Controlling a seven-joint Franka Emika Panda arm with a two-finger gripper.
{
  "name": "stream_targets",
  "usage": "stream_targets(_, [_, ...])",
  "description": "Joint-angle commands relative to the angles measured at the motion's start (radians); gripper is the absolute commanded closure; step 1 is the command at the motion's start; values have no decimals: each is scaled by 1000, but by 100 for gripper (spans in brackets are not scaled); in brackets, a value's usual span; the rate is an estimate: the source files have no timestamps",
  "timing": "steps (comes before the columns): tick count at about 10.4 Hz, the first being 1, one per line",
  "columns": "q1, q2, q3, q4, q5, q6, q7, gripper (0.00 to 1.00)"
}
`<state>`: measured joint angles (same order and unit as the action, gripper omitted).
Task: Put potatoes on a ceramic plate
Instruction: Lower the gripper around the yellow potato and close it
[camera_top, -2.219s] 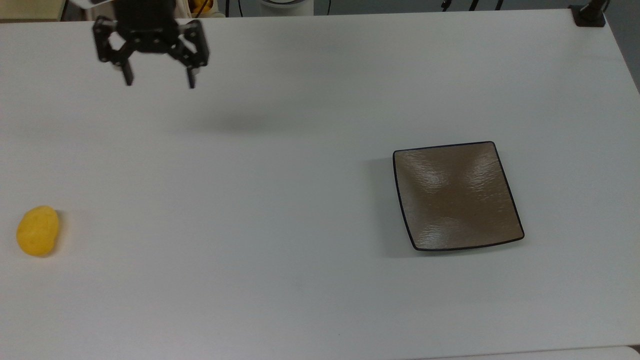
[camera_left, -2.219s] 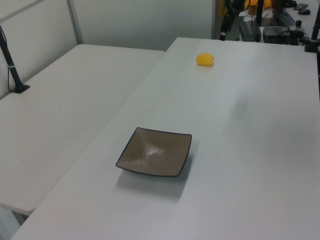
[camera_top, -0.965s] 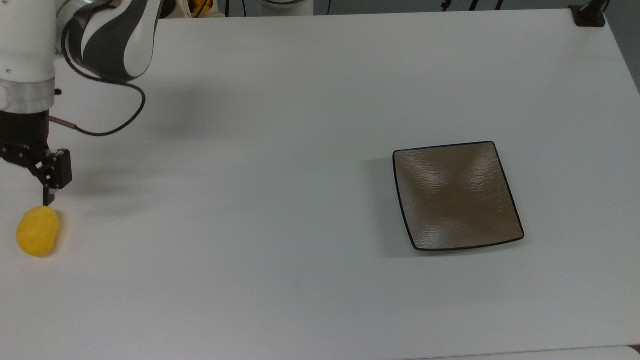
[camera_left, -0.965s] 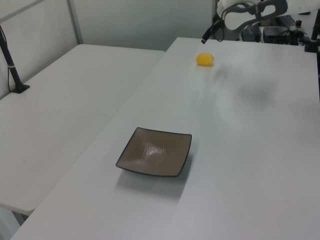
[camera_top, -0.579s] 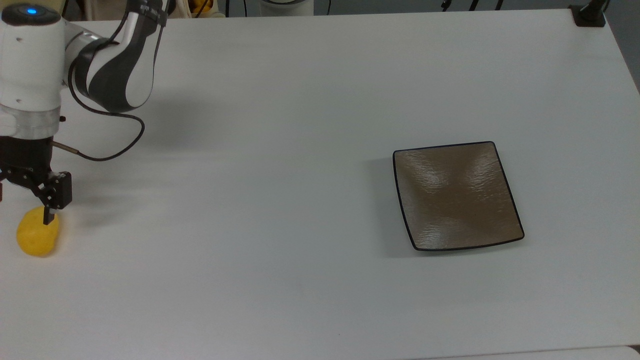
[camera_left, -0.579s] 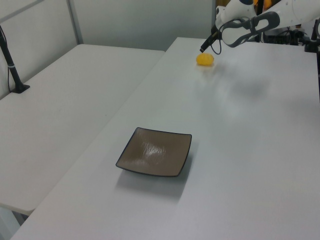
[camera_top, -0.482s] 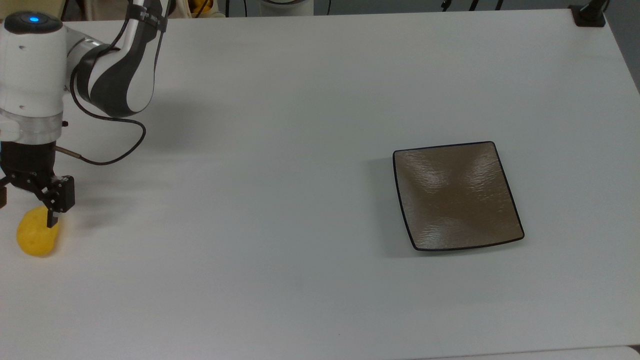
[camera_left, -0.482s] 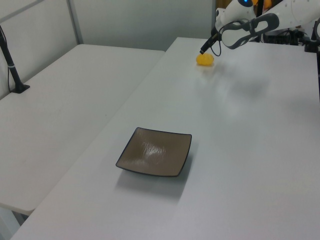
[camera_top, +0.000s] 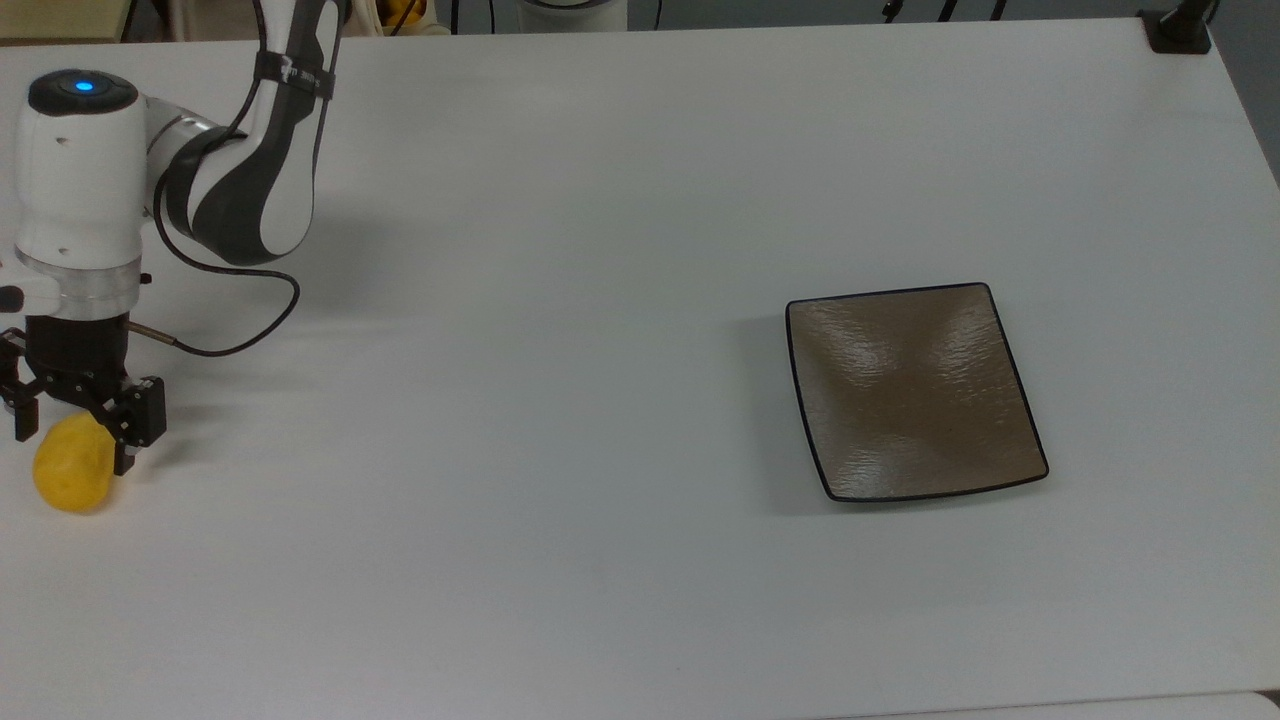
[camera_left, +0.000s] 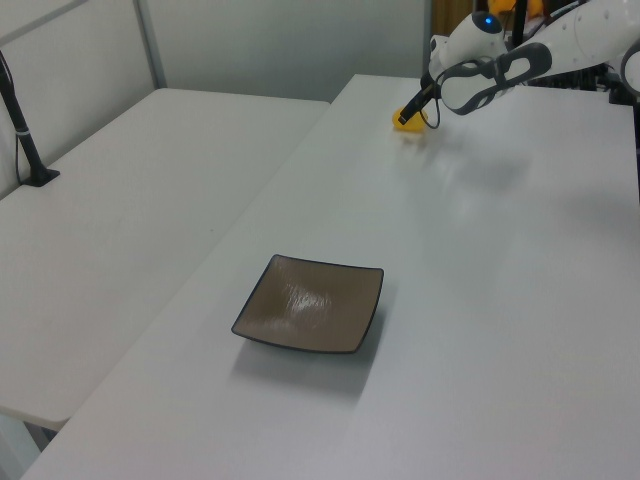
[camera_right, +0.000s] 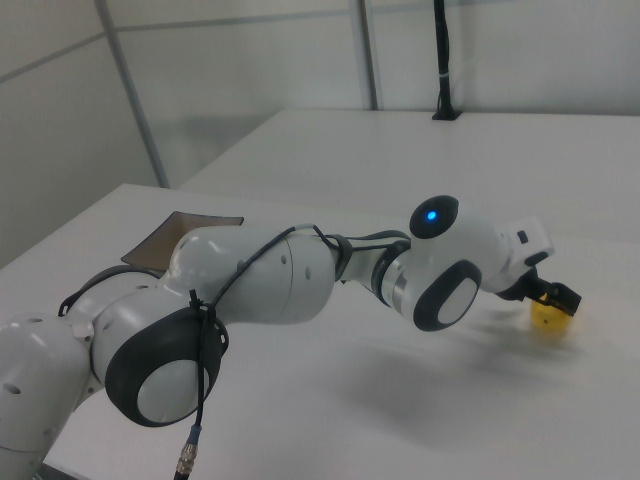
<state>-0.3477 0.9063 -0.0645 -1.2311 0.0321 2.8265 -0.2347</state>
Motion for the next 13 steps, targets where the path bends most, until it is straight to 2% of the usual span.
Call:
stream_targets(1, [-8, 36, 15, 28, 9, 30, -31, 1])
stream_targets(2, [-7, 36, 17, 28, 11, 30, -31, 13])
stream_targets(3, [-8, 36, 18, 27, 11, 30, -26, 20])
stream_targets(6, [-7, 31, 22, 22, 9, 30, -32, 56])
stream_targets(7, [-7, 23, 23, 19, 11, 30, -32, 61])
stream_targets(13, [35, -173, 31, -70, 25, -11, -23, 62])
